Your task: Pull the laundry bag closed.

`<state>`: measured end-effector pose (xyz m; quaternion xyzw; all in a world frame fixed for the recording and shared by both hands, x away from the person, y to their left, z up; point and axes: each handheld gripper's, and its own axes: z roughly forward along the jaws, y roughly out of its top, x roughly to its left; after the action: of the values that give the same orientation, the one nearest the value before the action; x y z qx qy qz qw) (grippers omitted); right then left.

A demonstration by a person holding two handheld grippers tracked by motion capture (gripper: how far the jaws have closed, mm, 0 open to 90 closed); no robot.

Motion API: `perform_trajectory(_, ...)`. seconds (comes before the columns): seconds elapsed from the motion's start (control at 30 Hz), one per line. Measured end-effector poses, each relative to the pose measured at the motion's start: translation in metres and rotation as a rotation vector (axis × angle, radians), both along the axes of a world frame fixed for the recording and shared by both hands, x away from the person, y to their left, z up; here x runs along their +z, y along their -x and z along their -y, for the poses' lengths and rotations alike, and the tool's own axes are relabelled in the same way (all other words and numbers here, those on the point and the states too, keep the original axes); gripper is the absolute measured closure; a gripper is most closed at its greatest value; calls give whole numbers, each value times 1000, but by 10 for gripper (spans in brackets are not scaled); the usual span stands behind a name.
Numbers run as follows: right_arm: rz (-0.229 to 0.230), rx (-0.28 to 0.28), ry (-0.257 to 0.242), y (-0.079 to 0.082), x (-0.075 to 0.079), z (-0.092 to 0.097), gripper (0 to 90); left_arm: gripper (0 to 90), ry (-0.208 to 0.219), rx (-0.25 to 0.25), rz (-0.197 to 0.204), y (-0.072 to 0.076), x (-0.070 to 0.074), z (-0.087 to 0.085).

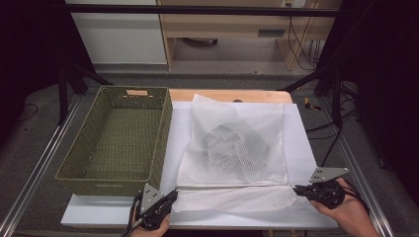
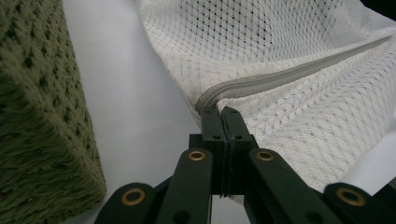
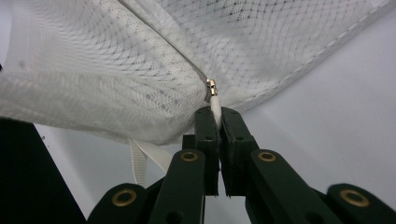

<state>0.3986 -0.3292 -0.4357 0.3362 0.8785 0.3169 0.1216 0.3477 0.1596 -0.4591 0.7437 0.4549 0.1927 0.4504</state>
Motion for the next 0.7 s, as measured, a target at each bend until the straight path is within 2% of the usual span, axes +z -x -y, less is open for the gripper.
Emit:
perform_trajectory(0.33, -2, -43, -8, -4, -3, 10, 870, 897, -36, -37, -13, 5, -11, 14)
perform_trajectory(0.5, 12, -39, -42, -2, -7, 14, 868, 895, -46, -41, -22, 6, -14, 15)
perform_trajectory(0.7, 7, -30, -32, -1, -11, 12, 868, 892, -58, -48, -20, 9, -13, 15)
